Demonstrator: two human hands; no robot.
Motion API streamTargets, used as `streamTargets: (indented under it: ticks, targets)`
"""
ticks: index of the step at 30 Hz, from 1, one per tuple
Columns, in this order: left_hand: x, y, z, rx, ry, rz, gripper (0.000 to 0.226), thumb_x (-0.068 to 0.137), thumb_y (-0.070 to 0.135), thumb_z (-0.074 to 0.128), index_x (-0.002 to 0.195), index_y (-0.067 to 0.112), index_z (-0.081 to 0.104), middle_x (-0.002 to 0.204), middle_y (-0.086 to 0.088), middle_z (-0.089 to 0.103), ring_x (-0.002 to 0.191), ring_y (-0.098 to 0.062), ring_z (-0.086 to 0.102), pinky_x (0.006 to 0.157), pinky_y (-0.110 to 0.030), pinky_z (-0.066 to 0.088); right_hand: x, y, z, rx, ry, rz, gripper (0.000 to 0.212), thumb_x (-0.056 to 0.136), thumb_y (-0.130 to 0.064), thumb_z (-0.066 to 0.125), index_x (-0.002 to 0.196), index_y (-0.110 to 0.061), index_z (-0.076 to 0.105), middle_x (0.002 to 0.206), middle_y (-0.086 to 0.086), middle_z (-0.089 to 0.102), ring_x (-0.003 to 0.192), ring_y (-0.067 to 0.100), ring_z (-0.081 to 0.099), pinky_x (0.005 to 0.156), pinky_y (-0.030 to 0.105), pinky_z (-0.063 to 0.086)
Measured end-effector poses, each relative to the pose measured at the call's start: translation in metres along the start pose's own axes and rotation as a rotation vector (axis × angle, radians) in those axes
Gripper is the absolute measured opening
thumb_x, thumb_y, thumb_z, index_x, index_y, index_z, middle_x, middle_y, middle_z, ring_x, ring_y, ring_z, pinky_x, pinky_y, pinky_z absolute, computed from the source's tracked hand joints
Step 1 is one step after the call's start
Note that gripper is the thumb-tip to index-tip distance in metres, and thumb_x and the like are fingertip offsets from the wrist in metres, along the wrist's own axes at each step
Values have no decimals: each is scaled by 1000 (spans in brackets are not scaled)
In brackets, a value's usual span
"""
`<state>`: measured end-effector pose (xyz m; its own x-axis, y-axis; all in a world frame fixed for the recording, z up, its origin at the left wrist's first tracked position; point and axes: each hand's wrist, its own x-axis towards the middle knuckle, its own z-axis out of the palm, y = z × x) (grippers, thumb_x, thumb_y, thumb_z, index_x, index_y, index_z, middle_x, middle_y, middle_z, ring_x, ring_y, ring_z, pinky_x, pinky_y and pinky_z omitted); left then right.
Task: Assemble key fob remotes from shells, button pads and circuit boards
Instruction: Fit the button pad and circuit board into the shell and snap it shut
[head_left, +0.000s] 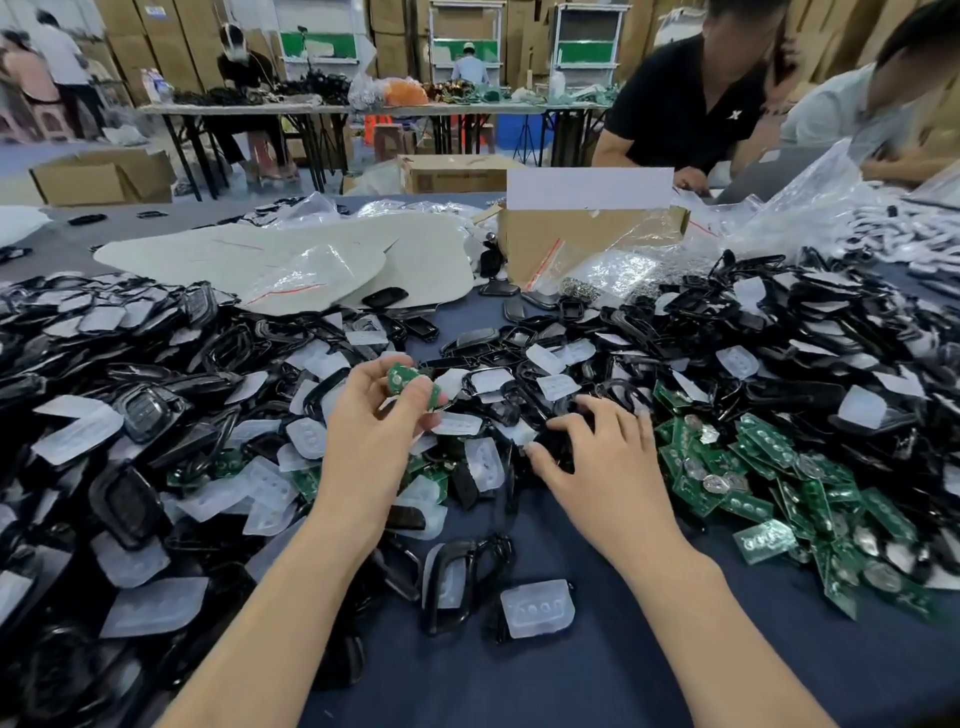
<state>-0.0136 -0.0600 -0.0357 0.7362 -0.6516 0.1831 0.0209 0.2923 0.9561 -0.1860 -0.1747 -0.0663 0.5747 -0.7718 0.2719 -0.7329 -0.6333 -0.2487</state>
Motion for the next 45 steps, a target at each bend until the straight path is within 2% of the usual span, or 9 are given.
streamTargets:
  ticks: [6, 12, 15, 17, 19, 26, 35, 39, 45]
  targets:
    - [-1, 4, -1, -65, -11, 9, 16, 97, 9, 63, 108, 21, 64, 97, -8, 65, 85, -18, 71, 71, -22, 56, -1, 6, 1, 87, 24, -26, 36, 99, -56, 46, 109, -24, 61, 146, 1, 43, 148, 19, 24, 125, 48, 1]
    - [-3, -1, -2, 83, -31, 33, 28, 97, 20, 65, 117, 39, 65, 91, 10, 69, 76, -8, 63, 70, -20, 53, -2, 6, -2, 15, -133, -23, 70, 83, -75, 14, 116, -27, 53, 160, 1, 28, 155, 22, 1, 123, 52, -6]
    - [-4, -2, -3, 137, -6, 41, 26, 95, 25, 67, 119, 34, 60, 102, 6, 70, 74, -4, 62, 71, -23, 51, -1, 6, -4, 45, -72, -35, 46, 92, -68, 32, 104, -29, 53, 148, -5, 41, 154, 15, 9, 123, 47, -7]
    - [-4, -2, -2, 144, -11, 48, 21, 95, 25, 67, 114, 32, 60, 97, 8, 71, 71, -5, 61, 68, -22, 51, -3, 2, -9, 312, 76, 7, 28, 93, -61, 50, 91, -33, 51, 113, -21, 58, 133, -8, 38, 123, 41, 18]
    - [-5, -1, -1, 135, -34, 51, 19, 97, 22, 64, 112, 31, 59, 85, 12, 68, 67, -7, 58, 67, -21, 52, -4, -2, -17, 729, 187, 133, 24, 90, -60, 60, 86, -37, 53, 82, -20, 64, 86, -11, 58, 84, 21, 50]
    - [-11, 2, 6, 52, -134, -2, 18, 97, 14, 63, 112, 16, 53, 81, 10, 68, 82, -20, 71, 88, -42, 58, 0, -9, -26, 1640, -91, 434, 28, 75, -29, 73, 96, -14, 64, 64, -11, 62, 46, 8, 55, 39, 18, 40]
    - [-21, 7, 16, 265, -203, -6, 18, 93, 19, 69, 100, 17, 53, 96, -15, 68, 87, -30, 70, 85, -42, 55, 3, -9, -23, 1846, -391, 438, 26, 69, -14, 80, 94, -16, 82, 77, -1, 65, 61, 8, 56, 52, 20, 49]
    - [-25, 9, 20, 287, -254, -22, 16, 92, 17, 70, 98, 18, 55, 96, -18, 69, 90, -40, 64, 88, -49, 51, 4, -10, -26, 1972, -439, 448, 19, 80, -9, 70, 97, -11, 78, 112, 22, 73, 92, 29, 74, 77, 36, 62]
    - [-25, 11, 22, 238, -214, -33, 15, 92, 14, 69, 102, 13, 57, 93, -9, 75, 76, -16, 69, 75, -21, 56, 4, -14, -29, 1992, -444, 454, 12, 89, -9, 60, 101, -9, 63, 103, 19, 74, 84, 29, 75, 66, 31, 61]
